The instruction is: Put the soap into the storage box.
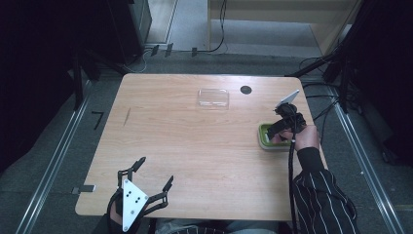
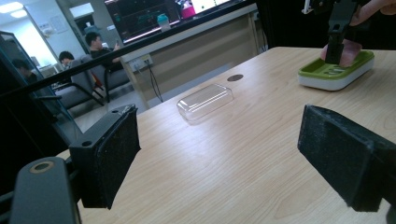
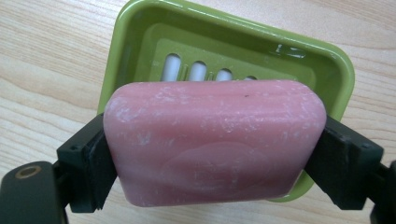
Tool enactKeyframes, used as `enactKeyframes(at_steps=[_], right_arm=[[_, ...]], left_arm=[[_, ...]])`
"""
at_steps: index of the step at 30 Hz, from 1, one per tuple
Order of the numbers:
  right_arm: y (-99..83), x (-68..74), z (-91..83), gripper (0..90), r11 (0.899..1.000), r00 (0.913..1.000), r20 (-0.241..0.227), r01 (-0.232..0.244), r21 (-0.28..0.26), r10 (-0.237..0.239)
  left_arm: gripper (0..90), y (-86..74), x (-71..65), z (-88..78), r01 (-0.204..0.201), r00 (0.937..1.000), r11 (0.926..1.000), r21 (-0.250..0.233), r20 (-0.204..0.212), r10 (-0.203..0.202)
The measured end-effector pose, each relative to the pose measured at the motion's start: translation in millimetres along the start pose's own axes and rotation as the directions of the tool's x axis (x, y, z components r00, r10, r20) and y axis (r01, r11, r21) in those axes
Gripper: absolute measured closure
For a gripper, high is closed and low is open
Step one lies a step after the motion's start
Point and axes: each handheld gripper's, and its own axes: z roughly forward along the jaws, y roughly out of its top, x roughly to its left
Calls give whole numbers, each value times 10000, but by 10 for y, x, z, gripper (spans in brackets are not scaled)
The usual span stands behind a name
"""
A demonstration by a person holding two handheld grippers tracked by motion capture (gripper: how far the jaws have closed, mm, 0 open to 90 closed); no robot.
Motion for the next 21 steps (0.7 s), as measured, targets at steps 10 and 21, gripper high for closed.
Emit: enactKeyframes(at_steps=[10,21], right_arm=[[75,11,80,139,9995,9995,6,-307,-23,307],[85,-22,147,139,9969,9969,25,-789,7,789]], left_arm=[[131,-2,4,-1,-10,10000,10000,9,3,10],[131,-1,6,-2,2,10000,10000,4,6,-2]])
